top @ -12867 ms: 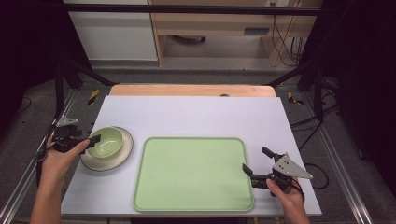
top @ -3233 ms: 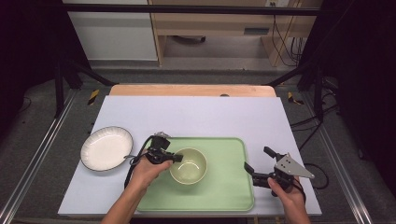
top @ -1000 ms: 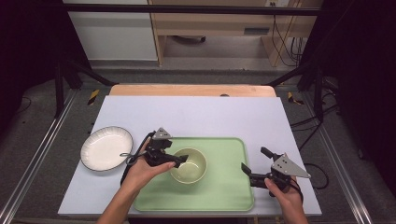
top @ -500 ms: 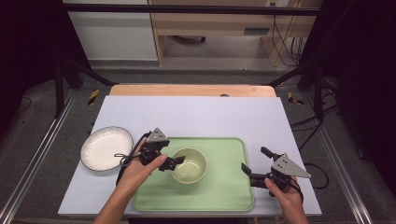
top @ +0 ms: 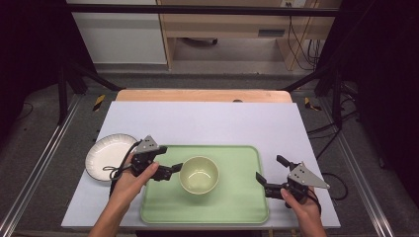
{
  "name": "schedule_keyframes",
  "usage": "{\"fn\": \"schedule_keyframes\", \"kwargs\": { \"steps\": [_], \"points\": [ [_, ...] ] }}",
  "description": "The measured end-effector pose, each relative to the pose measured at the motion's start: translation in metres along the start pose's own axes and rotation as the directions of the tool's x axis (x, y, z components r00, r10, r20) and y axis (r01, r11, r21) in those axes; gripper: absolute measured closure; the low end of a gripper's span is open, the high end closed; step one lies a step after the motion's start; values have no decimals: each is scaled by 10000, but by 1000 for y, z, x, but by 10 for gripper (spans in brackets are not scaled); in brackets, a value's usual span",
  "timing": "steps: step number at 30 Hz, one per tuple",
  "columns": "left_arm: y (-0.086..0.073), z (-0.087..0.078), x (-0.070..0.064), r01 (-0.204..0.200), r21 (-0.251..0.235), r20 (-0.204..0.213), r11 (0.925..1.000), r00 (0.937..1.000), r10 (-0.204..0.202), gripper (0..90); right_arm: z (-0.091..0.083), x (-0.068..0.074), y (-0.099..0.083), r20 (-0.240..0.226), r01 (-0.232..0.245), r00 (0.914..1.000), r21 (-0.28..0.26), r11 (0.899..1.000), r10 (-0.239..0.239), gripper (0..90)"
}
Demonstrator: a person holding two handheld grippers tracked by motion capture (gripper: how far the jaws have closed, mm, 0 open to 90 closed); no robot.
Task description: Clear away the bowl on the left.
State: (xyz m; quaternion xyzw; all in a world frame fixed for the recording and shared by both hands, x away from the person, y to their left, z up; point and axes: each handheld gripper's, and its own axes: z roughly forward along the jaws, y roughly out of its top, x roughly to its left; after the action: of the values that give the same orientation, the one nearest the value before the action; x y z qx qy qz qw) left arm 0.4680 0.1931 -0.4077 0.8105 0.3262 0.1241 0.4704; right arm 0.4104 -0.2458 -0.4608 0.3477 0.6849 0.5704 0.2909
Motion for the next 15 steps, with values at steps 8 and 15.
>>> {"fn": "schedule_keyframes", "kwargs": {
  "steps": [8,15],
  "points": [
    [-3,-18,13,34,-347,-343,9994,9994,-46,100,-1,-1,0,50,-26,10000,-38,10000,26,49],
    [-10,-37,25,-187,-691,-592,9974,9981,146,77,-1,-2,0,52,-18,10000,-47,10000,18,49]
  ]
}}
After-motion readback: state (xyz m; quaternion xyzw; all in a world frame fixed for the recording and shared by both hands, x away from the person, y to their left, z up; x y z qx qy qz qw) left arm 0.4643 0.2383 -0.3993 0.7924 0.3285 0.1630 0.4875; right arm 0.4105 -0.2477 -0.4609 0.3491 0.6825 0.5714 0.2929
